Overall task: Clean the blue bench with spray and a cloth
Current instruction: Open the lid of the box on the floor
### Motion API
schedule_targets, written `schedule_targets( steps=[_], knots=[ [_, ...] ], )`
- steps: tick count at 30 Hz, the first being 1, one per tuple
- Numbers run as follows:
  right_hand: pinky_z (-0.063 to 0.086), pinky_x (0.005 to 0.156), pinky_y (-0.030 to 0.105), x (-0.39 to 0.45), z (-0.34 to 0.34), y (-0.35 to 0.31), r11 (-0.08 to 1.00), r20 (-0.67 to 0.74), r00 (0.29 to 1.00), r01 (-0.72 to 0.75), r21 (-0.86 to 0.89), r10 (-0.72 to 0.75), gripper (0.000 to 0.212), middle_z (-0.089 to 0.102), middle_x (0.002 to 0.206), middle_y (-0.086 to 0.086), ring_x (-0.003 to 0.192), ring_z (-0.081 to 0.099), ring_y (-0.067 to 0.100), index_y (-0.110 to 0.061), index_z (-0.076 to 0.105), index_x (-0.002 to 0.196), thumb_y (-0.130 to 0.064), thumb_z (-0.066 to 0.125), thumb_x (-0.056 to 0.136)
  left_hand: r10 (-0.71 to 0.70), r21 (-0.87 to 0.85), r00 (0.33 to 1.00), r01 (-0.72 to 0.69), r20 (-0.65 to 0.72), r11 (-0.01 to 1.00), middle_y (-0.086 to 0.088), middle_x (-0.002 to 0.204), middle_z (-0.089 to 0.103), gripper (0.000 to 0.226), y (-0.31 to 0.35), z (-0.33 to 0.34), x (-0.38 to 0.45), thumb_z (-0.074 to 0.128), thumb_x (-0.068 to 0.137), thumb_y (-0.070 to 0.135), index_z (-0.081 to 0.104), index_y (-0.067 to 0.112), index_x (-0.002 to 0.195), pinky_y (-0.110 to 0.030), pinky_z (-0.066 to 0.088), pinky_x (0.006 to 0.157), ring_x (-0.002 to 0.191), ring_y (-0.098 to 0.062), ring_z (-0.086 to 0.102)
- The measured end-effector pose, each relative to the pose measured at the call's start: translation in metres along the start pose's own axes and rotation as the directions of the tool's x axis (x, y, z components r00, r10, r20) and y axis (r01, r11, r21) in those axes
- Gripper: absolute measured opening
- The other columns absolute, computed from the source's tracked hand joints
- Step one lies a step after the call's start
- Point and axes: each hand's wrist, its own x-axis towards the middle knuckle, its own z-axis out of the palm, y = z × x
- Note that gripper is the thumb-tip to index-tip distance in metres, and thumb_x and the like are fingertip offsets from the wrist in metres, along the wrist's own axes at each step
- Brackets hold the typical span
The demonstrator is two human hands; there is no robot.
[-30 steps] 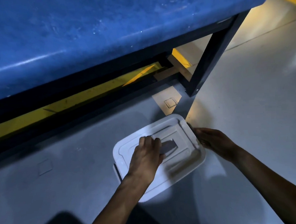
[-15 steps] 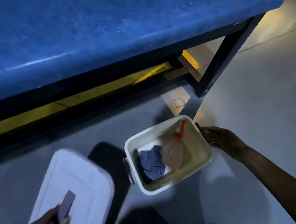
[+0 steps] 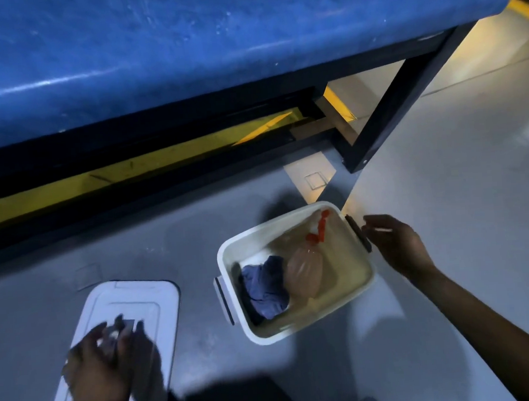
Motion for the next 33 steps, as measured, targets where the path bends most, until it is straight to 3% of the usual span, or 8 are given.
schedule_targets(
  steps=[4,7,11,15,19,25,28,33],
  knots=[
    [0.052,0.073,0.023,-0.028,0.013,-0.053,0.926,-0.191,0.910,0.341,-0.164,-0.369,0.019,0.064,0.101,-0.007,0.084,0.063,0.008,-0.024,0.067,0.106,-0.037,0.066,0.092,0.406,-0.179,0.913,-0.393,0.042,0.902,0.002,0.122,0.065,0.029,0.094,0.047,-0.012,0.067,0.099,0.024,0.064,0.024,0.129,-0.023,0.051,0.085,0.104,-0.011,0.063],
    [0.057,0.079,0.030,-0.029,0.044,-0.056,0.987,0.117,0.991,0.085,-0.136,-0.069,0.046,0.067,0.101,-0.007,0.087,0.065,0.010,-0.023,0.062,0.113,-0.056,0.074,0.083,0.668,-0.213,0.653,-0.640,0.356,0.738,0.011,0.132,0.062,0.039,0.166,0.086,-0.023,0.065,0.095,0.037,0.063,0.029,0.134,-0.025,0.043,0.105,0.124,-0.010,0.057],
    [0.054,0.099,0.043,-0.011,0.072,-0.044,0.955,0.397,0.869,-0.249,-0.163,0.294,0.099,0.064,0.128,0.001,0.112,0.062,0.020,-0.022,0.055,0.136,-0.087,0.068,0.063,0.291,0.168,0.491,-0.695,0.821,0.699,-0.008,0.157,0.043,0.091,0.181,0.150,-0.028,0.072,0.083,0.053,0.033,0.024,0.159,-0.041,0.031,0.119,0.143,-0.032,0.042],
    [0.051,0.100,0.040,0.003,0.087,-0.046,0.921,0.463,0.805,-0.383,-0.073,0.372,0.080,0.061,0.133,0.008,0.118,0.059,0.028,-0.014,0.047,0.145,-0.053,0.079,0.082,0.002,0.378,0.462,-0.728,0.887,0.572,-0.015,0.150,0.040,0.117,0.163,0.185,-0.030,0.080,0.072,0.049,0.011,0.026,0.163,-0.051,0.034,0.118,0.137,-0.041,0.042],
    [0.059,0.083,0.043,0.007,0.110,-0.041,0.878,0.510,0.757,-0.478,0.008,0.407,0.097,0.053,0.137,0.006,0.118,0.055,0.029,-0.024,0.034,0.153,-0.051,0.085,0.075,0.037,0.466,0.508,-0.815,0.861,0.345,-0.021,0.156,0.028,0.112,0.159,0.198,-0.034,0.078,0.080,0.037,0.006,0.020,0.163,-0.051,0.031,0.118,0.138,-0.043,0.035],
    [0.061,0.074,0.043,0.010,0.124,-0.033,0.881,0.492,0.785,-0.467,0.073,0.376,0.122,0.044,0.144,0.004,0.120,0.049,0.028,-0.025,0.022,0.156,-0.055,0.092,0.061,0.083,0.379,0.467,-0.798,0.880,0.468,-0.021,0.149,0.038,0.084,0.177,0.176,-0.033,0.072,0.082,0.014,0.030,0.014,0.155,-0.048,0.038,0.112,0.133,-0.041,0.042],
    [0.050,0.102,0.044,0.004,0.109,-0.029,0.976,0.435,0.877,-0.214,-0.031,0.206,0.157,0.041,0.153,0.003,0.131,0.047,0.028,-0.024,0.007,0.159,-0.083,0.084,0.036,0.228,0.243,0.414,-0.810,0.881,0.534,-0.013,0.144,0.044,0.081,0.194,0.127,-0.031,0.077,0.075,0.012,0.041,0.017,0.147,-0.044,0.042,0.109,0.127,-0.036,0.047],
    [0.039,0.111,0.033,-0.015,0.063,-0.037,0.990,0.296,0.949,0.074,0.119,-0.107,0.140,0.041,0.156,-0.011,0.140,0.045,0.014,-0.029,0.024,0.159,-0.071,0.093,0.044,0.510,-0.081,0.448,-0.688,0.734,0.721,0.011,0.116,0.058,0.068,0.195,-0.002,-0.017,0.079,0.070,0.030,0.052,0.040,0.132,-0.023,0.046,0.096,0.110,-0.009,0.059]
  ],
)
